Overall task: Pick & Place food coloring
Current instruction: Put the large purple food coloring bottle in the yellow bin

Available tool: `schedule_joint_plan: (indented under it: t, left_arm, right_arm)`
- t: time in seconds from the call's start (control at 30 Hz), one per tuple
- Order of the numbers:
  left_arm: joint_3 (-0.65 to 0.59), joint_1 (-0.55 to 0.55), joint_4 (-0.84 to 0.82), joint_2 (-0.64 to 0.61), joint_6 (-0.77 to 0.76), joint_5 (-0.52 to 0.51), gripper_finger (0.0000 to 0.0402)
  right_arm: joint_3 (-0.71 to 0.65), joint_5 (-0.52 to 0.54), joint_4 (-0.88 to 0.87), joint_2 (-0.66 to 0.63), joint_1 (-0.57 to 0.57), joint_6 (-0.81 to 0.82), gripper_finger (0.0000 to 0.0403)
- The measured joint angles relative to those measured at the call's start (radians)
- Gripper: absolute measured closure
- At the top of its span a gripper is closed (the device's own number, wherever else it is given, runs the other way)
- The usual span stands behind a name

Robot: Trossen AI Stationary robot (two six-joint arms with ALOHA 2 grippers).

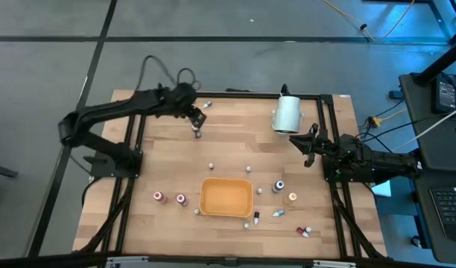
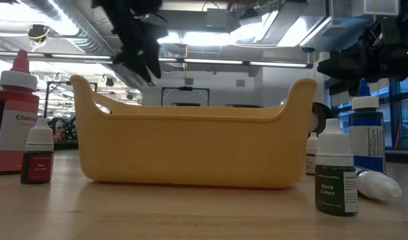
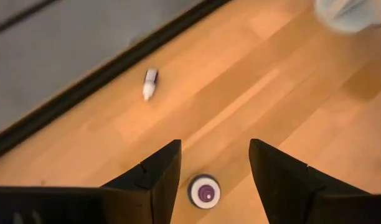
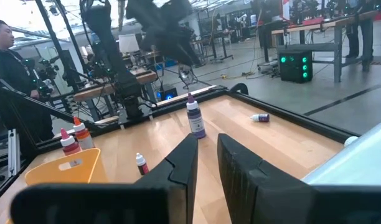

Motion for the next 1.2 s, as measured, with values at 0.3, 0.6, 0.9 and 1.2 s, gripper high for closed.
schedule_joint_plan:
  t: [0.3, 0.6, 0.9, 1.2]
  left_arm:
    - [0.095, -0.006, -0.199, 0.168, -0.126, 0.024, 0.0219]
    - [0.096, -0.005, -0.204, 0.235, -0.130, 0.051, 0.0219]
    - [0.100, -0.005, -0.208, 0.310, -0.130, 0.098, 0.0219]
    - [0.097, -0.005, -0.237, 0.328, -0.128, 0.102, 0.0220]
  right_arm:
    - [0.000, 0.000, 0.000, 0.000, 0.000, -0.002, 0.0337]
    - [0.000, 0.000, 0.000, 0.000, 0.000, 0.000, 0.0337]
    - [0.000, 0.000, 0.000, 0.000, 0.000, -0.003, 0.0337]
    - [0.000, 0.000, 0.000, 0.000, 0.000, -0.009, 0.0337]
